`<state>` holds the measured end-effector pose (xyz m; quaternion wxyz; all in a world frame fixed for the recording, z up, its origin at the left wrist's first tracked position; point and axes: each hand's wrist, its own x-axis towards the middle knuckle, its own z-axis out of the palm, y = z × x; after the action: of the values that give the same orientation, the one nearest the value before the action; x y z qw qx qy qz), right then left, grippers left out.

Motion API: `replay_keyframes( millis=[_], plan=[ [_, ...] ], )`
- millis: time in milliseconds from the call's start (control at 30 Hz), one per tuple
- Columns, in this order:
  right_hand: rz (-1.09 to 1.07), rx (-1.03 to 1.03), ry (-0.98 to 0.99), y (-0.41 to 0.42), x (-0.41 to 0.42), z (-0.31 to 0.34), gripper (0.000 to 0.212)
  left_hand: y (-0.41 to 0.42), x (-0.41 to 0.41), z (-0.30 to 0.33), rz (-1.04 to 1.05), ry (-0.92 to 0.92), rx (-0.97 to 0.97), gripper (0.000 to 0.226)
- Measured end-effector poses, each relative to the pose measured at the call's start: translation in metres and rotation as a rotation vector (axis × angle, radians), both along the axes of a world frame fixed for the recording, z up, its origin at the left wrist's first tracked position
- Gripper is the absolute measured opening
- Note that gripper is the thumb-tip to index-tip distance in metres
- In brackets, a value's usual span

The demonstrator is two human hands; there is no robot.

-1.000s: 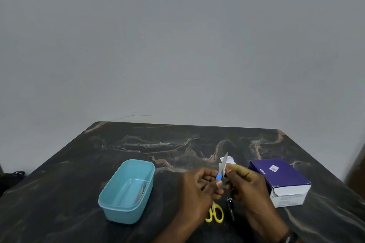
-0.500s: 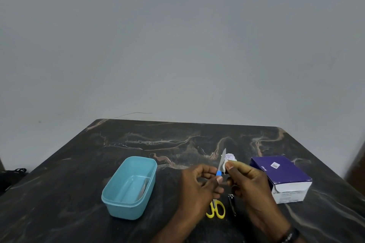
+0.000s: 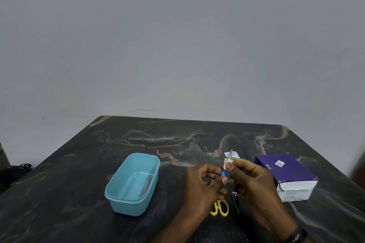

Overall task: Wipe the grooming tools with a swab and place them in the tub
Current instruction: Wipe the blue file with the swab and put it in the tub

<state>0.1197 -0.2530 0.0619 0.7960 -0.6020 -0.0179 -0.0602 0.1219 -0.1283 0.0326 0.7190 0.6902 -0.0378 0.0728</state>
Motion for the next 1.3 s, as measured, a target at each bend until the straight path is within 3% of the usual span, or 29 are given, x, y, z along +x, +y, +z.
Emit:
replay_keyframes(
  millis=[967, 1300],
  plan=[
    [-0.142, -0.051, -0.021, -0.0026, 0.0012, -0.0010, 0.012, -0.0029, 0.0004, -0.0061, -0.069, 0.007, -0.023, 0.010],
    [-0.043, -0.005, 0.039, 0.0022, 0.0024, -0.0080, 0.013, -0.0021, 0.0004, -0.0029, 0.010, -0.013, -0.097, 0.010]
  ],
)
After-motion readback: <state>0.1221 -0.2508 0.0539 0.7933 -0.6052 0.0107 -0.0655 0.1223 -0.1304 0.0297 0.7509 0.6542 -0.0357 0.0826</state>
